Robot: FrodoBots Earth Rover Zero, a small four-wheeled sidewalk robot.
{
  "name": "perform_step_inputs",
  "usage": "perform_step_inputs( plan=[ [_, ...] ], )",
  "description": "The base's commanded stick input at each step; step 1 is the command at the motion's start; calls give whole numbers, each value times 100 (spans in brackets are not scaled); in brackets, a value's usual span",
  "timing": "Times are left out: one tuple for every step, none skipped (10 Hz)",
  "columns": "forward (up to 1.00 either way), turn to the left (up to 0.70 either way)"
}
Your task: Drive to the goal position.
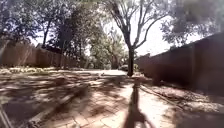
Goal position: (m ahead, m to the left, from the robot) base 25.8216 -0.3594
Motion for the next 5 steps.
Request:
perform_step_inputs(
  plan=[
    [70,-35],
    [70,-35],
    [70,0],
    [70,0],
    [70,0]
  ],
)
